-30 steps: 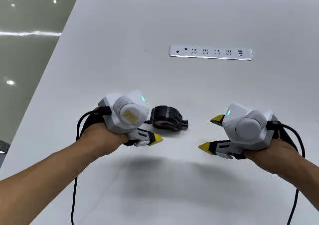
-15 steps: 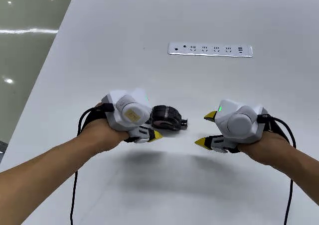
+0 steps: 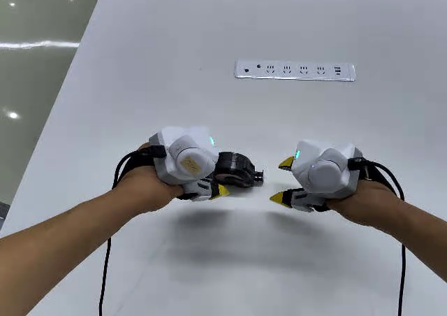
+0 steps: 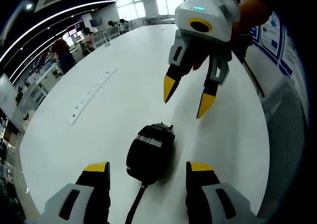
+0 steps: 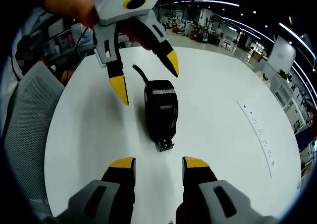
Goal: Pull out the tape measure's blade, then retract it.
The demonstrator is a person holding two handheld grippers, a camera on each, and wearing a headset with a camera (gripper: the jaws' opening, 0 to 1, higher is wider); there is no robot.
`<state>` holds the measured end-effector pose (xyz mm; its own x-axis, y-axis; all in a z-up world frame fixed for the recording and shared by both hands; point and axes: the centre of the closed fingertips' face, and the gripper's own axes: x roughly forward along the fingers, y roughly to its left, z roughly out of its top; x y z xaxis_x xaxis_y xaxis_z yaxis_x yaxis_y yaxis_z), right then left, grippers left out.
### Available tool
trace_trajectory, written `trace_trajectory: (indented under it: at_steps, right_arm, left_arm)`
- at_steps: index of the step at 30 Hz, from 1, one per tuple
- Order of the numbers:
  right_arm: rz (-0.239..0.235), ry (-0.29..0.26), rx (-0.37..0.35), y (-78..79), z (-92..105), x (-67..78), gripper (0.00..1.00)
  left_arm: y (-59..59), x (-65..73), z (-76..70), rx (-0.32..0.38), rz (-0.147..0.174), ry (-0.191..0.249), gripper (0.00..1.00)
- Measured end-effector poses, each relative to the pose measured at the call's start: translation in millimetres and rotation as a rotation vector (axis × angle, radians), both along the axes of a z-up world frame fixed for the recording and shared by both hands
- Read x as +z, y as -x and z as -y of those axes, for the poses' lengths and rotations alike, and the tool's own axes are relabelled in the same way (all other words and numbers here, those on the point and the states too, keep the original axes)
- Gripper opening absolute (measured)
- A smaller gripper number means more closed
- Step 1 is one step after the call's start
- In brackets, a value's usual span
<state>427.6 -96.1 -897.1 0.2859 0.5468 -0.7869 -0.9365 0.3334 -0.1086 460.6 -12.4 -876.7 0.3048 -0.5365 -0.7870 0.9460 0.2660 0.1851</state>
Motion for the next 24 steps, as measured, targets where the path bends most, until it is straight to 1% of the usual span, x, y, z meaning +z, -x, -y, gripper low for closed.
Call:
trace_trajectory:
  at_steps: [3,5,7,11,13,16,20,24]
  right_arm:
    - [0.0,0.005,0.013,-0.7,-0.7,-2.1,0.37]
    - [-0.001,0.006,0.019,-1.1,-1.5,-3.6,0.37]
    - [0.001,0.007,0.027,-2.2,-3.0,-4.6,0.36]
    - [0.002,0.005,0.031,-5.5,-6.2,-7.3,0.35]
    - [0.001,0.005,0.034,-7.6,-7.6,-9.9,0.35]
    - [0.001,0.003,0.038,-9.7,-10.5,-12.5,0.34]
    - [-0.003,0.003,0.044,-11.5,-13.4,-16.0,0.33]
    - [-0.007,0.006,0.049,-14.1,-14.9,-21.1,0.33]
  left_arm:
    - [-1.3,-1.8,1.8,-0.017,0.004,-0.007,0.57]
    - [-2.3,-3.9,2.9,-0.022,0.0,-0.009,0.56]
    - [-2.8,-5.9,3.9,-0.036,0.001,-0.019,0.54]
    - [-3.8,-8.4,6.1,-0.046,-0.005,-0.018,0.54]
    - [-4.7,-9.9,7.7,-0.049,-0.013,-0.013,0.54]
    - [-6.0,-11.1,9.7,-0.058,-0.013,-0.014,0.53]
    - [-5.9,-15.1,13.1,-0.081,-0.021,-0.016,0.5]
    - [-6.1,-16.1,15.3,-0.093,-0.021,-0.017,0.48]
